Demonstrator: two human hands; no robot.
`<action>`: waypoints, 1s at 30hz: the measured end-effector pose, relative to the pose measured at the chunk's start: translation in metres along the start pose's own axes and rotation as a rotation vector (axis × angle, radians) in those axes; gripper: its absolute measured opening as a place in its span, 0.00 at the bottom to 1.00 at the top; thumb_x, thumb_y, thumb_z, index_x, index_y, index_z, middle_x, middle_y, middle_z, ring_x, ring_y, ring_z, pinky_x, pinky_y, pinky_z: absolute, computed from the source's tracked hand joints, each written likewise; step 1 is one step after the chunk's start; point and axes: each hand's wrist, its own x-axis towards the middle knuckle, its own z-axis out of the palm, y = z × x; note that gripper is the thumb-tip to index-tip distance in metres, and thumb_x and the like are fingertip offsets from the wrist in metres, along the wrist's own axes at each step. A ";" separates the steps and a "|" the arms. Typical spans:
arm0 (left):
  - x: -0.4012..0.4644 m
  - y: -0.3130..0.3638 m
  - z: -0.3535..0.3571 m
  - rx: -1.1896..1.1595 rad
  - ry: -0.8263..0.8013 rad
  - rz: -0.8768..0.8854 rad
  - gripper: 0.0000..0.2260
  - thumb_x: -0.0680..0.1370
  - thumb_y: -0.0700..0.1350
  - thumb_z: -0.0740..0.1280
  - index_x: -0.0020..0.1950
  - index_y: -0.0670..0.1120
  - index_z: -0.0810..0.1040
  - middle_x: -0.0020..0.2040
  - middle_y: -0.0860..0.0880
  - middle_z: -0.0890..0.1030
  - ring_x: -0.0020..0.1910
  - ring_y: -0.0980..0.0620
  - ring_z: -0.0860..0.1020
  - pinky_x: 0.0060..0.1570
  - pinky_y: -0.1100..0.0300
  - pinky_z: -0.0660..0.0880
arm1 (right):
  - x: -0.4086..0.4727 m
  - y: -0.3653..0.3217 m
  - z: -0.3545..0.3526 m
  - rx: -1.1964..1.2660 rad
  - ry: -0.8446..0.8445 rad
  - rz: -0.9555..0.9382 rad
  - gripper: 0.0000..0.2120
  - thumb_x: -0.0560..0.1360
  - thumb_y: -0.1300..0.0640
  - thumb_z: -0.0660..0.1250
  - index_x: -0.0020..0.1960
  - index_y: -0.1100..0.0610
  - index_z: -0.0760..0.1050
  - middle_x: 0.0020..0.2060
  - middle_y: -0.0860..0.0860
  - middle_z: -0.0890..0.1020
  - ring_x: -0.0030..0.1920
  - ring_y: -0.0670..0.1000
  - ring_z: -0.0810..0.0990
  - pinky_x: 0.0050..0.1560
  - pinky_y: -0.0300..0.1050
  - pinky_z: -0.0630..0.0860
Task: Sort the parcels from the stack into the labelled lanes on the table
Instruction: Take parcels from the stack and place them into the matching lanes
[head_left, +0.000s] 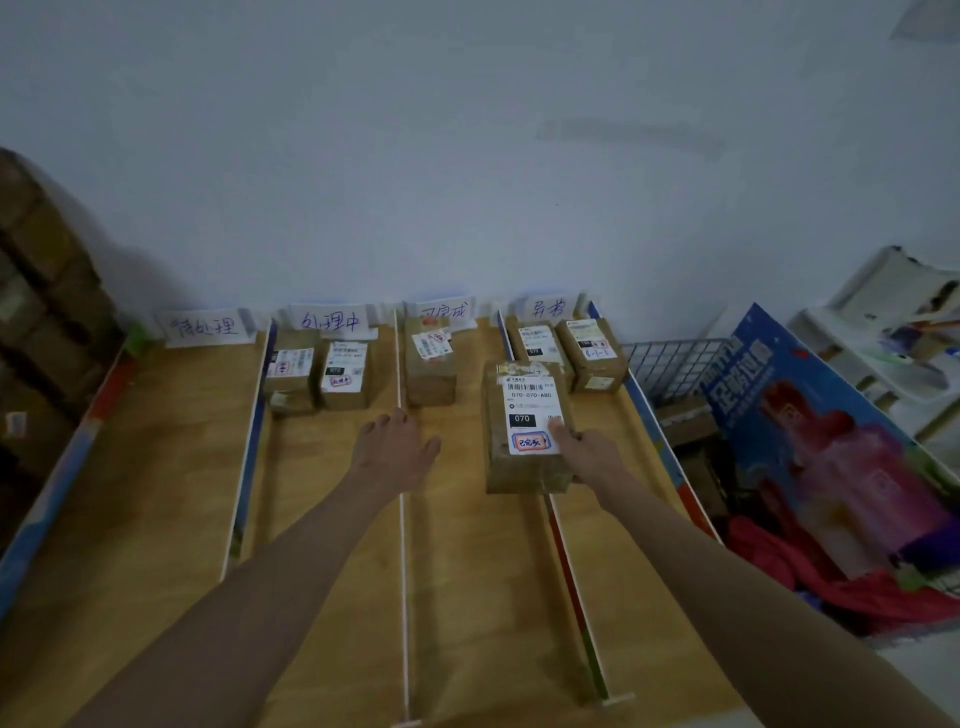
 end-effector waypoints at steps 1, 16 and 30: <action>0.013 0.002 0.002 -0.007 -0.004 -0.012 0.24 0.82 0.60 0.53 0.67 0.44 0.74 0.65 0.45 0.75 0.64 0.45 0.73 0.65 0.49 0.69 | 0.015 -0.006 0.000 -0.017 -0.008 0.000 0.24 0.80 0.40 0.61 0.53 0.61 0.81 0.47 0.54 0.85 0.47 0.52 0.84 0.53 0.52 0.82; 0.175 -0.001 0.022 -0.074 -0.063 -0.106 0.22 0.82 0.58 0.55 0.67 0.45 0.73 0.64 0.46 0.75 0.64 0.45 0.73 0.65 0.49 0.68 | 0.220 -0.066 0.047 -0.104 -0.086 -0.021 0.26 0.81 0.41 0.58 0.56 0.65 0.78 0.48 0.57 0.81 0.50 0.57 0.81 0.56 0.57 0.80; 0.226 -0.009 0.058 -0.075 -0.033 -0.091 0.21 0.81 0.56 0.56 0.71 0.48 0.69 0.69 0.49 0.69 0.64 0.46 0.73 0.65 0.50 0.68 | 0.293 -0.072 0.094 -0.184 -0.036 -0.113 0.28 0.81 0.39 0.58 0.46 0.63 0.80 0.50 0.61 0.82 0.49 0.58 0.82 0.53 0.58 0.80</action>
